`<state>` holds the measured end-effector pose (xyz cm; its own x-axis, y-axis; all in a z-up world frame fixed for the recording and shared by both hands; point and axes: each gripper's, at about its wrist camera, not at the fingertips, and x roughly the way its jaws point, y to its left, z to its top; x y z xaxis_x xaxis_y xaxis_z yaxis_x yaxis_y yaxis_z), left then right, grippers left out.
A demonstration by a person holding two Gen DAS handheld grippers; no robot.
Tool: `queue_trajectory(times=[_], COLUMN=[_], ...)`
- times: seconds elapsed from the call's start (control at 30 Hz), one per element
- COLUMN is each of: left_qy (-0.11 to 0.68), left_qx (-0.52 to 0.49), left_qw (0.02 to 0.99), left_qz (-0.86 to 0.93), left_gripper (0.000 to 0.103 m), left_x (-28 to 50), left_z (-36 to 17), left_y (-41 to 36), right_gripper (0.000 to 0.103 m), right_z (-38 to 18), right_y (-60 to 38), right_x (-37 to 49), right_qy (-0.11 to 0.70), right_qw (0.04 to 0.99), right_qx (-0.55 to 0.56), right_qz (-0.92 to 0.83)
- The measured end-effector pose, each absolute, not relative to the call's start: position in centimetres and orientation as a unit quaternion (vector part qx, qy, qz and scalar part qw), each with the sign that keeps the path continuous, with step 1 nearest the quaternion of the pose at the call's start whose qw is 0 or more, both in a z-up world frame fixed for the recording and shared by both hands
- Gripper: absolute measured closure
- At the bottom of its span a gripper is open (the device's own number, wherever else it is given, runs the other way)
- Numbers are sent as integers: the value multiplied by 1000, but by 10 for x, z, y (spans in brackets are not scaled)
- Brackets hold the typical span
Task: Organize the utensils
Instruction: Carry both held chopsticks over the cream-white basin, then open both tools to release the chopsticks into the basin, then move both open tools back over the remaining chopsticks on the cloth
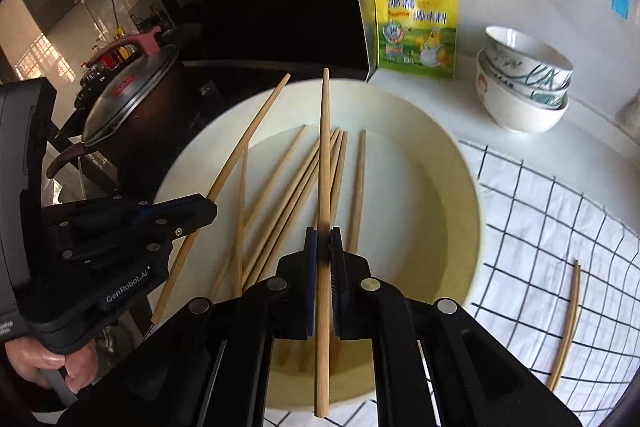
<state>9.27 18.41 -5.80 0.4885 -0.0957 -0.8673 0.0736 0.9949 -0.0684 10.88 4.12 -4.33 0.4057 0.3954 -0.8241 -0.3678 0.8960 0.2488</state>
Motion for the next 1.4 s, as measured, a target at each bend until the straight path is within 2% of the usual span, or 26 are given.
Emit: queue_trajectory(times=[0.5, 0.57, 0.63, 0.73, 0.93, 1.4], left_qy=[532, 532, 531, 524, 517, 506], left_qx=[-10, -18, -26, -30, -38, -28], left_qw=[845, 845, 846, 851, 855, 862], left_qz=[-52, -48, -44, -34, -23, -38], left_gripper=[96, 90, 73, 64, 55, 55], left_x=[110, 109, 108, 105, 97, 79], left_z=[-86, -84, -81, -75, -62, -43], left_y=[188, 190, 192, 195, 199, 168], right_gripper=[97, 95, 88, 88, 82, 79], right_z=[-81, -80, -77, -71, -61, -37], right_y=[45, 41, 37, 31, 16, -29], right_x=[127, 127, 125, 121, 111, 78], right_qy=[548, 546, 538, 529, 516, 489], right_qw=[815, 815, 822, 829, 836, 854], right_qx=[31, 38, 38, 40, 58, 77], right_qz=[187, 188, 182, 179, 177, 161])
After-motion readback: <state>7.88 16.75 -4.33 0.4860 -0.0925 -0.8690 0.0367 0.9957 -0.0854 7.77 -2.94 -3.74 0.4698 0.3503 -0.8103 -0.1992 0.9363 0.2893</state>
